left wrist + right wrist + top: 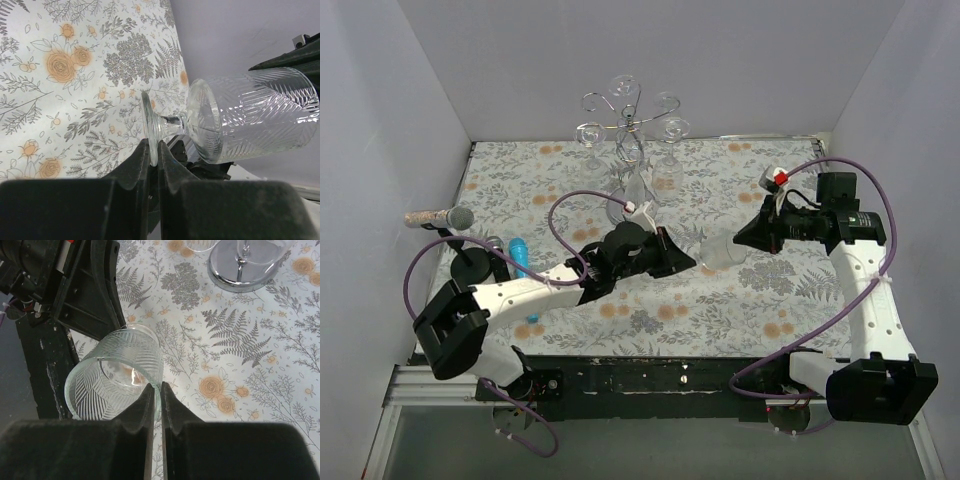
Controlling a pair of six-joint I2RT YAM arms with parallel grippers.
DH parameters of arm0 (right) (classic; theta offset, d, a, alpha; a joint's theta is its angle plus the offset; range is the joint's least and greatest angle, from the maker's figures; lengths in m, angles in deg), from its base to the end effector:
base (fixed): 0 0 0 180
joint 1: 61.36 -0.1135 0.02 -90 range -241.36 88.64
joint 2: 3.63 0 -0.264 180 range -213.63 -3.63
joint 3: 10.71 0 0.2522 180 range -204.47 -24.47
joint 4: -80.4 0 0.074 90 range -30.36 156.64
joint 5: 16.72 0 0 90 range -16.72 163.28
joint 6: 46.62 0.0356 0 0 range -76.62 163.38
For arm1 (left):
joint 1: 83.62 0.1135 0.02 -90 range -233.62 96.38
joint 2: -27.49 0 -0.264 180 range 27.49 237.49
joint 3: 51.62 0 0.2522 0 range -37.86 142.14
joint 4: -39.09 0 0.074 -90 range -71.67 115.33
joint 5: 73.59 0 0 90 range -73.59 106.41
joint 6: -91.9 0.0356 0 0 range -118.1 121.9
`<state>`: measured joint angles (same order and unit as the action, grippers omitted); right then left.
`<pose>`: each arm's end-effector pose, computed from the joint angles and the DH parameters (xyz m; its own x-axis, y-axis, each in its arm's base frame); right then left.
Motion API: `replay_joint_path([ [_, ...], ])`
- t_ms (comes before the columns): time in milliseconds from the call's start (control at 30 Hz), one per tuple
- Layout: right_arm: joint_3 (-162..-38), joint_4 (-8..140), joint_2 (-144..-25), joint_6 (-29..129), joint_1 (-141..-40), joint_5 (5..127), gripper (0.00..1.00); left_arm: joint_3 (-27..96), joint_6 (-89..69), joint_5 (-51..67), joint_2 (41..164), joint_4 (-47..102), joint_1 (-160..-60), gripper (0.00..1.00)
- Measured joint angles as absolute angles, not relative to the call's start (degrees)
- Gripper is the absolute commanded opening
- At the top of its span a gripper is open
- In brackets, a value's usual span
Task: Place the wine glass upside down on the wine glass rack
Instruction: Turn the wine glass upside down at the wine rack.
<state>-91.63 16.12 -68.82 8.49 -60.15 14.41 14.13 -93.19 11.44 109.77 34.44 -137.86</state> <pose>0.2137 0.0260 0.3522 -0.2969 -0.2895 -0.9100 -0.8844 0.4428 0.1476 0.1894 -0.2683 0.2638 -0.8335 -0.5406 0.1139 -0.2862 0.2462 -0.9260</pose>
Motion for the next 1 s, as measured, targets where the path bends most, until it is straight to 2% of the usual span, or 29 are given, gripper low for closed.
replay_joint_path([
  [200, -88.7, 16.1, -67.6, 7.1, -60.3, 14.2, 0.30, 11.7, -89.8, 14.4, 107.8, 32.7, -138.1, 0.00],
  [333, -88.1, 15.9, -67.5, 6.8, -60.3, 13.9, 0.43, 10.8, -88.5, 16.7, 107.7, 30.8, -138.1, 0.00],
  [500, -87.3, 15.6, -67.4, 5.7, -60.4, 14.0, 0.53, 10.3, -86.3, 18.8, 107.5, 28.2, -137.9, 0.00],
  [700, -87.3, 15.5, -66.7, 5.4, -60.3, 14.2, 0.55, 10.3, -78.5, 21.0, 104.1, 22.5, -137.8, 0.00],
  [1000, -87.5, 15.4, -66.4, 5.5, -60.3, 14.1, 0.55, 10.3, -58.2, 23.2, 96.0, 14.9, -137.8, 0.00],
])
